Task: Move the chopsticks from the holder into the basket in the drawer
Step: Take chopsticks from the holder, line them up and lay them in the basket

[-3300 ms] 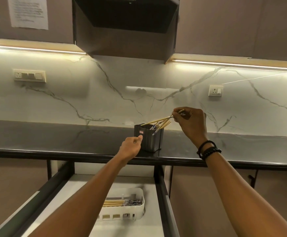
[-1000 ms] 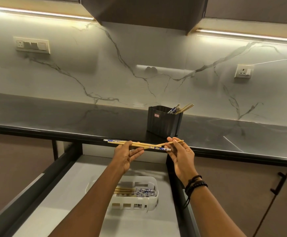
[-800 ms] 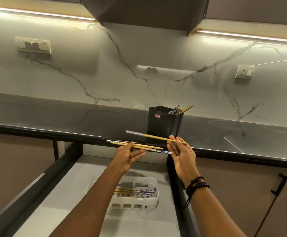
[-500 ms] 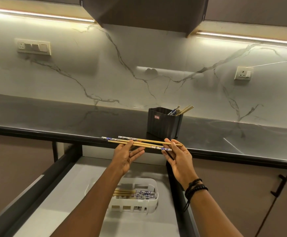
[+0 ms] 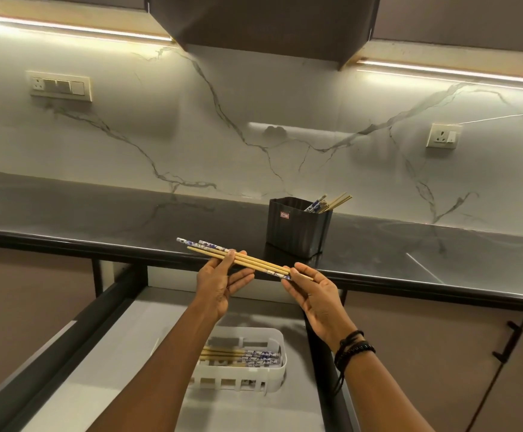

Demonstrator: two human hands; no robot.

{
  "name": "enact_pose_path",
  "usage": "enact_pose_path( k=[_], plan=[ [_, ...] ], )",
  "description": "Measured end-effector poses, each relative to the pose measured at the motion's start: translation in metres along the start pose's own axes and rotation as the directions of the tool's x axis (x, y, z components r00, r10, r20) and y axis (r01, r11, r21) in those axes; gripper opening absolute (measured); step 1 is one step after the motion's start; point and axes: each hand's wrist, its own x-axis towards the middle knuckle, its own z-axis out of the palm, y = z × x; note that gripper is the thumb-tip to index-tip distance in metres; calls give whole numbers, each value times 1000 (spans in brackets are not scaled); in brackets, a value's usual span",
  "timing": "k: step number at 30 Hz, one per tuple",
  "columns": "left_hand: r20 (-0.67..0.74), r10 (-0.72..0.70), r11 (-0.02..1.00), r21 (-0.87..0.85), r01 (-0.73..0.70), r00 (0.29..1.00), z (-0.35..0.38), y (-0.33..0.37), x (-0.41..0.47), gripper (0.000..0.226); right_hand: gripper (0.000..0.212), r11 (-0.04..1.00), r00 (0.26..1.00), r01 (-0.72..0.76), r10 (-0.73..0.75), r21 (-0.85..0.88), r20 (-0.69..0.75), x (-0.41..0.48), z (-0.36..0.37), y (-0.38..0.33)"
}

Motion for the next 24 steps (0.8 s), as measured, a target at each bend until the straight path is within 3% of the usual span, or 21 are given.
enact_pose_path(
  k=[5,10,14,16,18,20,22,24],
  plan=[
    [-45,29,999,-29,-30,999,0,0,1,26,46,990,996,62,-70,-129,-55,-1,0,5],
    [-95,51,992,-107,-61,994,-1,3,-1,25,56,991,986,133,-134,-15,-103,-1,-2,3],
    [-187,92,980,-156,-122,978,-8,11,-1,19,48,979,956,197,-179,56,-234,-2,-12,-6],
    [-247,147,977,-118,-180,958,-12,15,0,17,46,961,936,241,-195,132,-293,-2,-19,-10],
    [-293,282,959,63,-275,914,-14,18,1,18,48,938,927,275,-201,209,-318,-3,-23,-12],
    [-220,494,845,352,-403,842,-14,20,2,19,41,935,924,285,-210,211,-321,-4,-24,-13],
    [-13,653,613,596,-519,757,-10,19,1,23,25,951,922,276,-220,143,-319,-4,-22,-13],
    [240,708,363,684,-633,664,-2,12,-2,21,18,959,929,274,-246,70,-276,-4,-16,-11]
  ],
)
